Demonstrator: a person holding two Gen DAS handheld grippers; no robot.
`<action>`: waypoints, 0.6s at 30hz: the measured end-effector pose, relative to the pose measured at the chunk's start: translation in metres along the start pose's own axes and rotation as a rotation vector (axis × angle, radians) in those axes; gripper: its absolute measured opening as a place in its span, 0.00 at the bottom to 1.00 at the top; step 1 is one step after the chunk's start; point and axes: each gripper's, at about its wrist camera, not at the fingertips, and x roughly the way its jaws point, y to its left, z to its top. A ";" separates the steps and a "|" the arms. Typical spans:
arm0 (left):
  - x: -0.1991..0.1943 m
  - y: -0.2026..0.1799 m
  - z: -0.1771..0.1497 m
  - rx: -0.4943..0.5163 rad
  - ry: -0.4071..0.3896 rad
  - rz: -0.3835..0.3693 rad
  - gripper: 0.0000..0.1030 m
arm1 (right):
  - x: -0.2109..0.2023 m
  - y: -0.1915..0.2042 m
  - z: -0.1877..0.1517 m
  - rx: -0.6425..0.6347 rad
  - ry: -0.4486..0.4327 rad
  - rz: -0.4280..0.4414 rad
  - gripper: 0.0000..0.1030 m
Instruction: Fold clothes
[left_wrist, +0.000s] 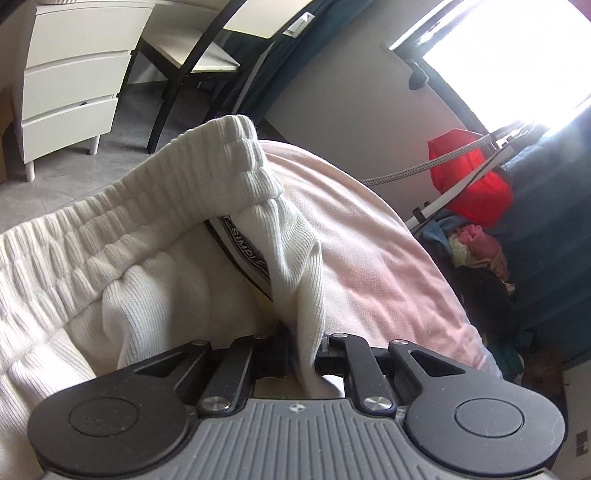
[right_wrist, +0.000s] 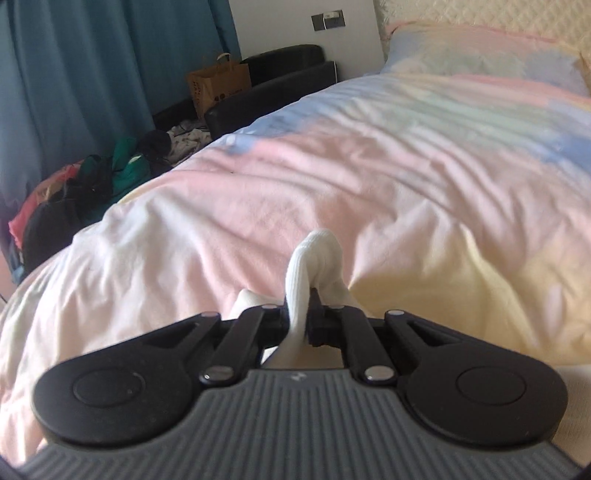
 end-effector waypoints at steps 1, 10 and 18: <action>-0.004 0.001 -0.001 0.008 0.006 -0.015 0.16 | -0.001 -0.003 0.001 0.004 0.006 0.027 0.15; -0.092 0.015 -0.024 0.106 -0.004 -0.120 0.82 | -0.093 -0.073 0.015 0.114 -0.045 0.174 0.75; -0.154 0.069 -0.043 -0.034 0.093 -0.077 0.82 | -0.150 -0.160 -0.021 0.372 0.061 0.204 0.79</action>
